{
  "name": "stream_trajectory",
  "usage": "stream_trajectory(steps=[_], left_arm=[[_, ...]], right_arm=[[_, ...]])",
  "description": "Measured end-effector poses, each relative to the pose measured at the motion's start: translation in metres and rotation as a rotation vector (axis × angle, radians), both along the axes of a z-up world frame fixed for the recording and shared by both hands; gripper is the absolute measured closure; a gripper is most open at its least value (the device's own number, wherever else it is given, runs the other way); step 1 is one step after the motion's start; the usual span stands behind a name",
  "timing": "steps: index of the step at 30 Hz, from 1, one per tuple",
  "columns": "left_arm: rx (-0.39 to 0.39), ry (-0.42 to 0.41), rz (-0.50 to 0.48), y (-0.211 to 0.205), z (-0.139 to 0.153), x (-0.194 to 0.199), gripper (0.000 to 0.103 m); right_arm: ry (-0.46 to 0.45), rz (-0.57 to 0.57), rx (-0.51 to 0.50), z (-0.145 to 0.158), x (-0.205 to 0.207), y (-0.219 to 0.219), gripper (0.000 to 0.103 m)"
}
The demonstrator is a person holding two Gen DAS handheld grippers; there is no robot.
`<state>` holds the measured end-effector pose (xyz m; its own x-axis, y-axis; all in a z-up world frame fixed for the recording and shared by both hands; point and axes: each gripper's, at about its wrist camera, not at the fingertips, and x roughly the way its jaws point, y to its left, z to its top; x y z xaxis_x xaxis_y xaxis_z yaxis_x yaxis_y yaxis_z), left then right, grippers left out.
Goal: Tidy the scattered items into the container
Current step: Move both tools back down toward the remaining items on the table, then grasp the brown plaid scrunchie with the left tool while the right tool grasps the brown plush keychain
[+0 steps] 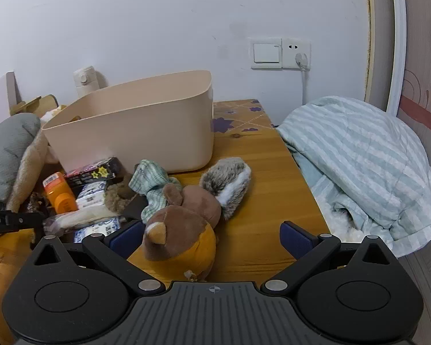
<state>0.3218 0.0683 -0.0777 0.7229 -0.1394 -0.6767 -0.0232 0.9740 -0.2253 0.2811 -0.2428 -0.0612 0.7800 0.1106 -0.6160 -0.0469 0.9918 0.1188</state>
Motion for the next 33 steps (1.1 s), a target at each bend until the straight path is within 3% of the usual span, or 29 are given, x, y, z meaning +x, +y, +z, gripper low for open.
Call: stream_trajectory(steps=[5, 9, 19, 23, 26, 30, 33], left_arm=[[-0.074, 0.016, 0.062, 0.012, -0.004, 0.012, 0.028], [-0.092, 0.047, 0.068, 0.012, -0.007, 0.024, 0.028], [-0.069, 0.08, 0.073, 0.004, -0.022, 0.035, 0.029], [-0.034, 0.077, 0.083, 0.002, -0.023, 0.036, 0.037], [-0.018, 0.07, 0.081, 0.001, -0.024, 0.034, 0.04], [-0.033, 0.066, 0.094, 0.005, -0.026, 0.032, 0.043], [-0.037, 0.06, 0.097, 0.006, -0.028, 0.029, 0.044]], right_arm=[[0.005, -0.006, 0.009, -0.005, 0.008, 0.0, 0.0], [0.008, 0.004, 0.01, -0.006, 0.015, 0.0, 0.0], [0.05, 0.022, 0.03, -0.017, 0.032, 0.005, 0.001], [0.082, 0.022, 0.035, -0.022, 0.04, 0.006, 0.001], [0.099, 0.014, 0.073, -0.027, 0.042, 0.003, 0.009], [0.115, 0.019, 0.105, -0.03, 0.042, -0.001, 0.04], [0.109, 0.007, 0.112, -0.028, 0.038, -0.005, 0.044]])
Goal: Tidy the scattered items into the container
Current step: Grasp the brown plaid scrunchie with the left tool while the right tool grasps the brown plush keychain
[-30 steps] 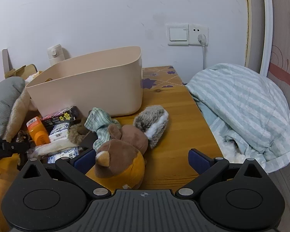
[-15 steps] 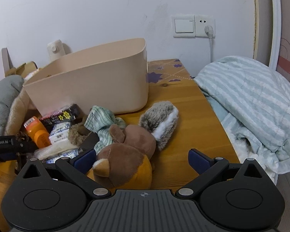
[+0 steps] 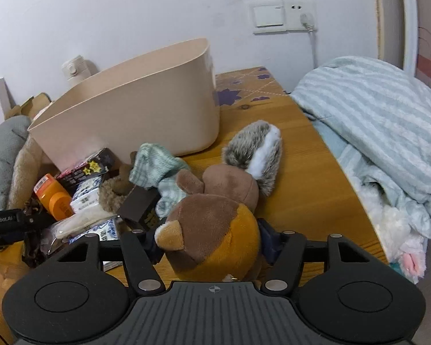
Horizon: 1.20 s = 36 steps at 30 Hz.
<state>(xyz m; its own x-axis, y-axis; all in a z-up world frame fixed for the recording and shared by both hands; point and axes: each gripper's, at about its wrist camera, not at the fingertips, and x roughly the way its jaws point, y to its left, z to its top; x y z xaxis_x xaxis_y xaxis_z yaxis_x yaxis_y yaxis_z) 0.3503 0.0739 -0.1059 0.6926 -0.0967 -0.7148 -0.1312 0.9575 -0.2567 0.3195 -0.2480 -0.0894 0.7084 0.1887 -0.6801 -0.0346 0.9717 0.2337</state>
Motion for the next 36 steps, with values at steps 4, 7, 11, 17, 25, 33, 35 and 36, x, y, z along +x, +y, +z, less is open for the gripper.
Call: stream_trajectory(steps=[4, 7, 11, 17, 25, 33, 35, 36], left_arm=[[0.001, -0.008, 0.009, 0.001, -0.002, -0.005, 0.046], [-0.003, -0.01, 0.012, 0.001, -0.005, -0.007, 0.048], [0.004, -0.017, 0.008, 0.001, -0.005, -0.009, 0.057], [0.017, -0.031, 0.008, 0.0, 0.0, -0.018, 0.06], [0.029, -0.074, 0.019, -0.002, 0.007, -0.03, 0.061], [0.037, -0.128, 0.015, -0.003, 0.022, -0.047, 0.062], [0.039, -0.147, 0.012, -0.005, 0.027, -0.052, 0.062], [0.039, -0.156, 0.012, -0.005, 0.03, -0.053, 0.062]], right_arm=[[-0.02, -0.02, 0.031, 0.0, -0.006, -0.009, 0.045], [-0.032, -0.027, 0.046, 0.002, -0.011, -0.015, 0.046], [-0.039, -0.026, 0.054, 0.003, -0.016, -0.019, 0.046], [-0.066, -0.03, 0.071, 0.009, -0.024, -0.019, 0.047], [-0.106, -0.045, 0.094, 0.021, -0.035, -0.024, 0.047], [-0.15, -0.035, 0.122, 0.038, -0.049, -0.024, 0.047], [-0.162, -0.03, 0.12, 0.042, -0.052, -0.022, 0.047], [-0.168, -0.027, 0.12, 0.044, -0.054, -0.021, 0.047]])
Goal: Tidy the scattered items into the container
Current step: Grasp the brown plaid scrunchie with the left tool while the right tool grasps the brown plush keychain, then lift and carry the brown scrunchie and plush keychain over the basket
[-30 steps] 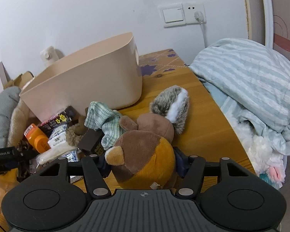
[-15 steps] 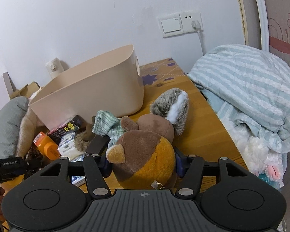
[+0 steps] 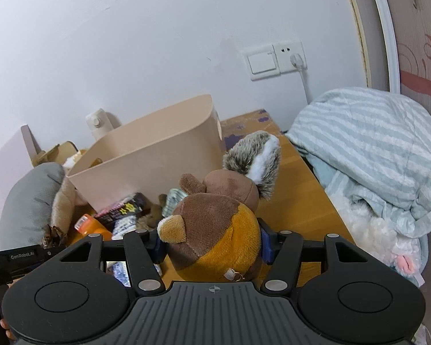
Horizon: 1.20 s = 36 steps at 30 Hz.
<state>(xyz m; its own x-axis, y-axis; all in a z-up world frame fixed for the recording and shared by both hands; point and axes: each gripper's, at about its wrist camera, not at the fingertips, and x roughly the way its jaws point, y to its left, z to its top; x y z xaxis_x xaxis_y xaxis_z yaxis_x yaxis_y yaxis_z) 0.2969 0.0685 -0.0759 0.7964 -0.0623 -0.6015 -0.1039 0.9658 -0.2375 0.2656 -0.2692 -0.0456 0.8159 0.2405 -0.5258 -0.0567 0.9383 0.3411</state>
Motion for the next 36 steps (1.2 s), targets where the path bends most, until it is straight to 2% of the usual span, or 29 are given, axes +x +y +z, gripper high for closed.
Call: stream_trajectory(steps=[8, 16, 28, 36], left_arm=[[0.002, -0.073, -0.017, -0.004, 0.023, -0.013, 0.062], [0.014, -0.164, -0.047, -0.013, 0.057, -0.016, 0.062], [0.036, -0.264, -0.078, -0.023, 0.108, 0.017, 0.062], [0.082, -0.32, -0.098, -0.041, 0.136, 0.048, 0.062]], right_arm=[[-0.045, 0.013, 0.001, 0.016, -0.011, 0.005, 0.047], [-0.104, 0.032, -0.012, 0.045, -0.01, 0.015, 0.047], [-0.164, 0.076, -0.001, 0.073, 0.018, 0.03, 0.047], [-0.187, 0.077, 0.007, 0.086, 0.052, 0.036, 0.047]])
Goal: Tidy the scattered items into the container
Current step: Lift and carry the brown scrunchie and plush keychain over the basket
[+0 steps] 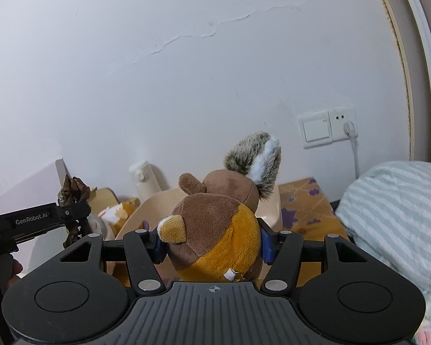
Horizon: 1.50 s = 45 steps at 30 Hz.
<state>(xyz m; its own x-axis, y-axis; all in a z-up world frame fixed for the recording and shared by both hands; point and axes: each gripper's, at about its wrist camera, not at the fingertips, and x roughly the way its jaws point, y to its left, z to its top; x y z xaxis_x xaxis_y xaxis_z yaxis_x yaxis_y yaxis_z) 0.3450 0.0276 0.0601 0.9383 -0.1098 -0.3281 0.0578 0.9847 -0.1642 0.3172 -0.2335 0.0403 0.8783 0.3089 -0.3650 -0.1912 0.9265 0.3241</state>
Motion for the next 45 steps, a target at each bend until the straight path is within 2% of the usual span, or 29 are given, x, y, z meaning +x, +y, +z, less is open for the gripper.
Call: stream_trajectory(steps=[13, 23, 30, 36, 45], left_arm=[[0.046, -0.026, 0.019, -0.015, 0.012, 0.06, 0.062], [0.034, 0.04, 0.036, -0.017, 0.001, 0.11, 0.062], [0.029, 0.14, 0.026, -0.023, -0.016, 0.148, 0.062], [0.042, 0.252, 0.021, -0.029, -0.044, 0.181, 0.062], [0.071, 0.393, 0.012, -0.029, -0.08, 0.207, 0.061]], right_arm=[[-0.026, -0.005, -0.003, 0.011, 0.054, 0.008, 0.047], [-0.012, 0.02, -0.042, 0.008, 0.094, 0.027, 0.047], [0.037, 0.046, -0.096, -0.004, 0.126, 0.046, 0.047], [0.112, 0.058, -0.12, -0.024, 0.153, 0.055, 0.047], [0.203, 0.07, -0.174, -0.052, 0.173, 0.063, 0.047]])
